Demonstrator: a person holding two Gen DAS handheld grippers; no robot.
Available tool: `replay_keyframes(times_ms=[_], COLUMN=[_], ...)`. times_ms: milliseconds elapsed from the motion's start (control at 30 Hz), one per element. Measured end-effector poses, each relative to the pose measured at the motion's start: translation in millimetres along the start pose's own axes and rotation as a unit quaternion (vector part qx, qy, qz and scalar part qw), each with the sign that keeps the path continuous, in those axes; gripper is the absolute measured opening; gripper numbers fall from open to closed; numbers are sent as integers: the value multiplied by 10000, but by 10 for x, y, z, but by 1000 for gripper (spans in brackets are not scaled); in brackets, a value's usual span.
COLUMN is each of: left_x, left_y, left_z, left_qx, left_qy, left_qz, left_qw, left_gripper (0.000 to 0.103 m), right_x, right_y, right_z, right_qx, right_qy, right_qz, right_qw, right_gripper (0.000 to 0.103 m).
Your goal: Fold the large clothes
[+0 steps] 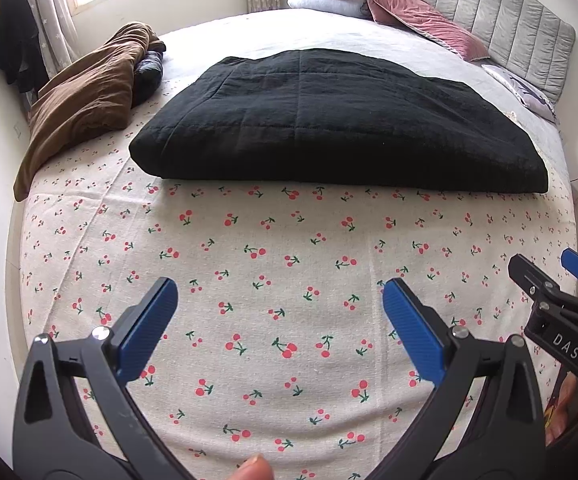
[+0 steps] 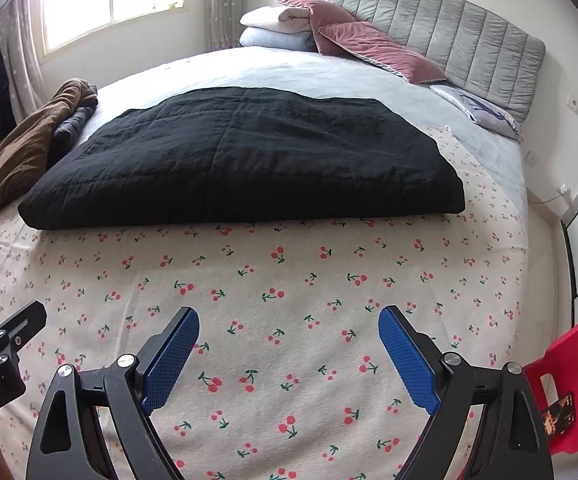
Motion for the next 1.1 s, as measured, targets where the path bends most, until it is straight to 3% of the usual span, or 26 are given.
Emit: replay_keyframes(times_ms=[1100], left_x=[-7], left_y=[-21], left_z=[-31], left_qx=[-3], left_qy=[64], left_qz=[-41], left_qw=[10000], left_gripper=[102], right_x=[-11], right_y=[6], right_z=[16], right_qx=[27], right_qy=[28], right_qz=[22], right_qw=[10000], right_gripper=[92])
Point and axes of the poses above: each gripper's, at about its wrist camera, not at the fingertips, and y roughly the way its jaws point, z to its left, x to its top, the point moved 5 cm from there along y, roughly the way its jaws point
